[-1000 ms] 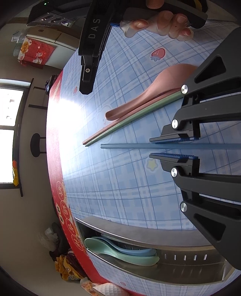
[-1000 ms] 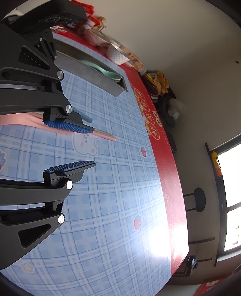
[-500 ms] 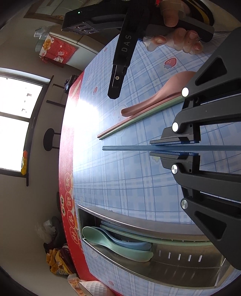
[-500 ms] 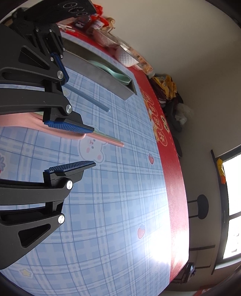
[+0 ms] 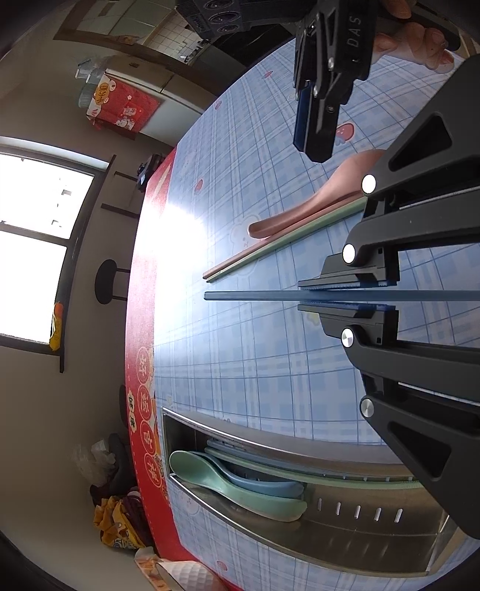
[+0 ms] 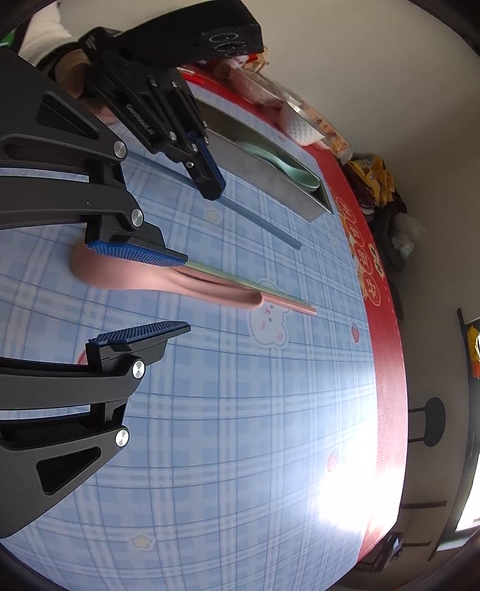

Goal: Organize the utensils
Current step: 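Close the right tool on the pink spoon handle while the left tool holds the blue chopstick, then carry the blue chopstick into the steel rack with the left tool while the right tool lifts the pink spoon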

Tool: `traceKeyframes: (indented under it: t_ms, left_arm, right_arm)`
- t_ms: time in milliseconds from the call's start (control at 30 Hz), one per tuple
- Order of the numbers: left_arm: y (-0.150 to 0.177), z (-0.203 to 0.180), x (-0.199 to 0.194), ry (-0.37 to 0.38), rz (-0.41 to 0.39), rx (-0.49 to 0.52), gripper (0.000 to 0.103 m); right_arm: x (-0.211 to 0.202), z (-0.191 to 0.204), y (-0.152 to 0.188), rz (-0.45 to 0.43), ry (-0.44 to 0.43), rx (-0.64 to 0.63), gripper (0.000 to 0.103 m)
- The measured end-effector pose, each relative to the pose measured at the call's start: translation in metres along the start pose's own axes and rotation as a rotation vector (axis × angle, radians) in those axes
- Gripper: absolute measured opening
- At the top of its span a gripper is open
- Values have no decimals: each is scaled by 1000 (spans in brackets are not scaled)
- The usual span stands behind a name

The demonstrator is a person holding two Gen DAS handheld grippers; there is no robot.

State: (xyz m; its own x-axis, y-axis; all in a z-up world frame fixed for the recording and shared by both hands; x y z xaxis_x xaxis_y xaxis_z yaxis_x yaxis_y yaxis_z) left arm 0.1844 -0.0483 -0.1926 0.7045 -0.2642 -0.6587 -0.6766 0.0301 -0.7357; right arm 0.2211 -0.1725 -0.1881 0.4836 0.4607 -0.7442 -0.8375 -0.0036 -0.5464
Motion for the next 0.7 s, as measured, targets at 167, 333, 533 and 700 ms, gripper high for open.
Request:
traceKeyframes:
  t_ms: [167, 333, 533, 700]
  left_arm:
    - [0, -3, -5, -3, -13, 12, 6]
    - [0, -5, -8, 2, -23, 17, 6]
    - [0, -4, -9, 13, -22, 5, 6]
    - [0, -4, -8, 13, -21, 10, 6]
  right_arm:
    - [5, 8, 16, 32, 7, 6, 31]
    - [13, 10, 21, 42, -8, 30, 31]
    - [21, 12, 18, 46, 15, 13, 28]
    - [22, -1, 4, 13, 62, 46, 27]
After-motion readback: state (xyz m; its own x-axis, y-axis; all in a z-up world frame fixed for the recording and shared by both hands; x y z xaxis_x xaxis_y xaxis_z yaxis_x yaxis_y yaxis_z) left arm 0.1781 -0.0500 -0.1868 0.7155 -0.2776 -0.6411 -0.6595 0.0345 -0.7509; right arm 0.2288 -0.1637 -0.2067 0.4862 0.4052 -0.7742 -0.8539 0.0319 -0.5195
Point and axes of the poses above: each gripper's, at about its wrist camera, not at the fingertips, and x roughly the way its jaws point, z to its left, y to its underside, the point moved 3 cm from there along x, roughly the way its jaws point, and after that the axes turned 1 degree about -z, right-handed, at the moved point
